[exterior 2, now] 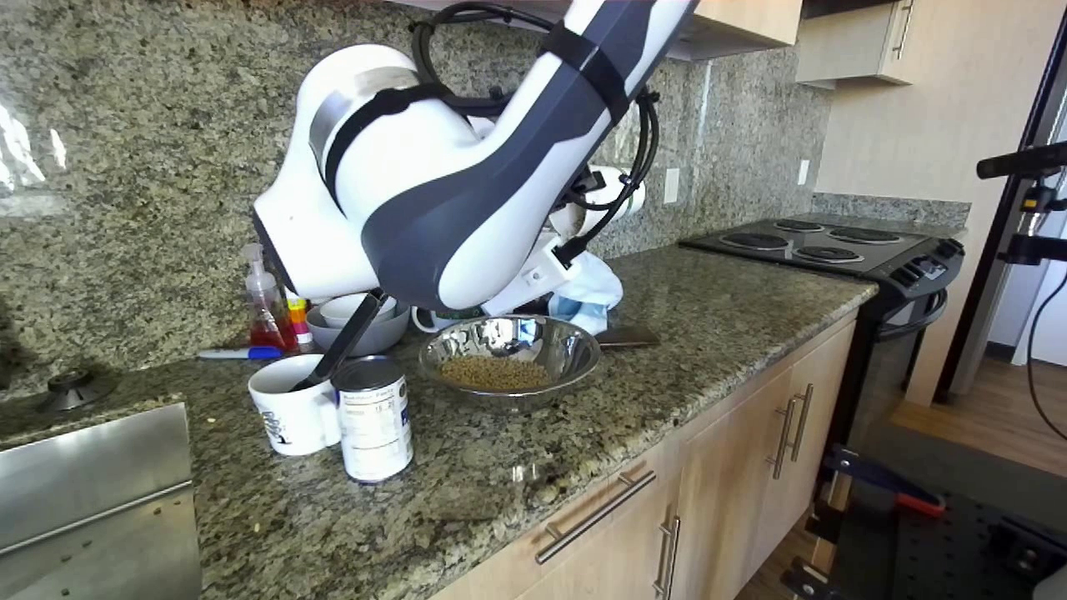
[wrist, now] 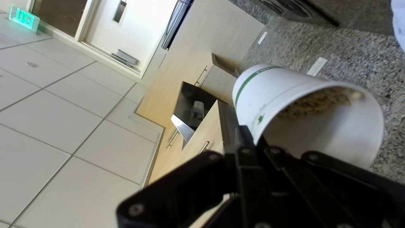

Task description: Pour some contents from the cup into the bowl

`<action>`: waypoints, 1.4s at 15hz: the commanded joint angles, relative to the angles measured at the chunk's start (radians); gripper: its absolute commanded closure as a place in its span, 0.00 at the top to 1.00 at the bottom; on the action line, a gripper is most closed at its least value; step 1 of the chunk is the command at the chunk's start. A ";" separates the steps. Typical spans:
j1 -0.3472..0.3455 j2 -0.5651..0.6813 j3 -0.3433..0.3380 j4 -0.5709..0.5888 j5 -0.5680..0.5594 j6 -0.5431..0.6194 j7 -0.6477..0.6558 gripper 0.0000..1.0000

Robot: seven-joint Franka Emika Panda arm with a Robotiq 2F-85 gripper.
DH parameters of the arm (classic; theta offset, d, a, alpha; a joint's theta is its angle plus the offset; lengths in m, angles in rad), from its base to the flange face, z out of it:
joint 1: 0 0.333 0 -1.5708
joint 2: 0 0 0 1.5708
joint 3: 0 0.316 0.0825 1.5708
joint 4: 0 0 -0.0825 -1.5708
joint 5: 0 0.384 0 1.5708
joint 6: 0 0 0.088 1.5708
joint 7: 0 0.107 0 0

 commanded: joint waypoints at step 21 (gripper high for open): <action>-0.019 0.076 0.021 0.046 -0.159 -0.104 -0.015 0.01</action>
